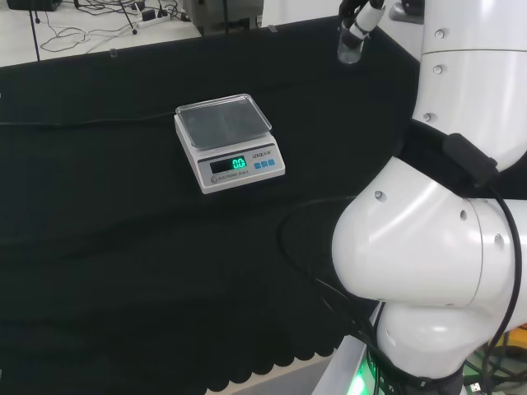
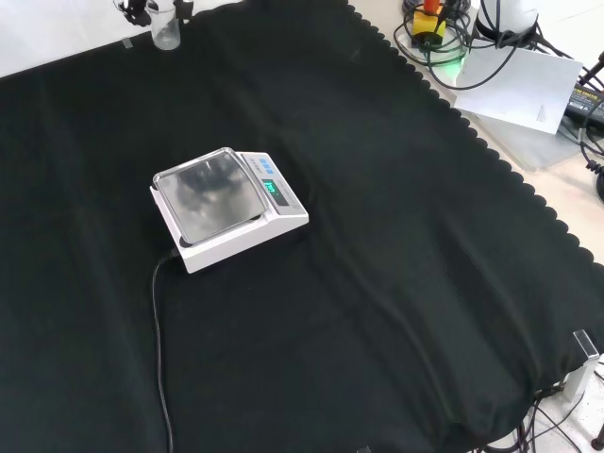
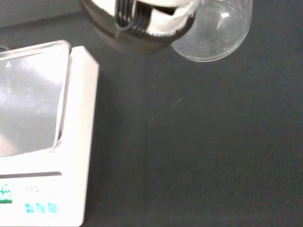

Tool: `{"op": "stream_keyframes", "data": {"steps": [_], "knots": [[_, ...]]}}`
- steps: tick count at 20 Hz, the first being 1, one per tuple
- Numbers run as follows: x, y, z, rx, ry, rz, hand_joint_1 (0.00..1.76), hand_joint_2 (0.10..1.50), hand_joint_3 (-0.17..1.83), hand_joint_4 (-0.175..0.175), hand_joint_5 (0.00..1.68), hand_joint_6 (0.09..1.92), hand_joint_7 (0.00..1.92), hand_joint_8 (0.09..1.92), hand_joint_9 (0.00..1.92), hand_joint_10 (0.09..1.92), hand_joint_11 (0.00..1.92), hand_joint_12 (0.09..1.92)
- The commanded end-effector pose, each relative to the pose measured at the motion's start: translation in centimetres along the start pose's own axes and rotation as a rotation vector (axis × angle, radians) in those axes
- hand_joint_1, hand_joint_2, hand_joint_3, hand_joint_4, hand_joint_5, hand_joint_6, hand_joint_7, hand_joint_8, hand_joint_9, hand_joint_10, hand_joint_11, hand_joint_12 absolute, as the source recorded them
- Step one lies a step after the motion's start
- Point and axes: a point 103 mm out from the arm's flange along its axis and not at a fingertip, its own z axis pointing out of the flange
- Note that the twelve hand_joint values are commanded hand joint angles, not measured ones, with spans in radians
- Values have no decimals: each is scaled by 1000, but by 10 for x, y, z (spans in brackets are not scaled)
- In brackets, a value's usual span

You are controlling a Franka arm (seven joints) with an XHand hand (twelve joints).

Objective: Put the beaker on the electronic balance.

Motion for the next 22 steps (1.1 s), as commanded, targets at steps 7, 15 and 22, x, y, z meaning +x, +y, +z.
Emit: {"op": "stream_keyframes", "data": {"steps": [7, 15, 22], "knots": [[81, 42, 21, 24, -21, -140, 1359, 1169, 0, -175, 817, 1235, 719, 1248, 977, 1206, 996, 926], [121, 66, 31, 65, -50, -201, 1360, 1168, 0, -175, 818, 1234, 721, 1245, 978, 1205, 996, 927], [148, 85, 41, 98, -64, -252, 1360, 1168, 0, -175, 819, 1232, 722, 1244, 979, 1204, 996, 928]]}}
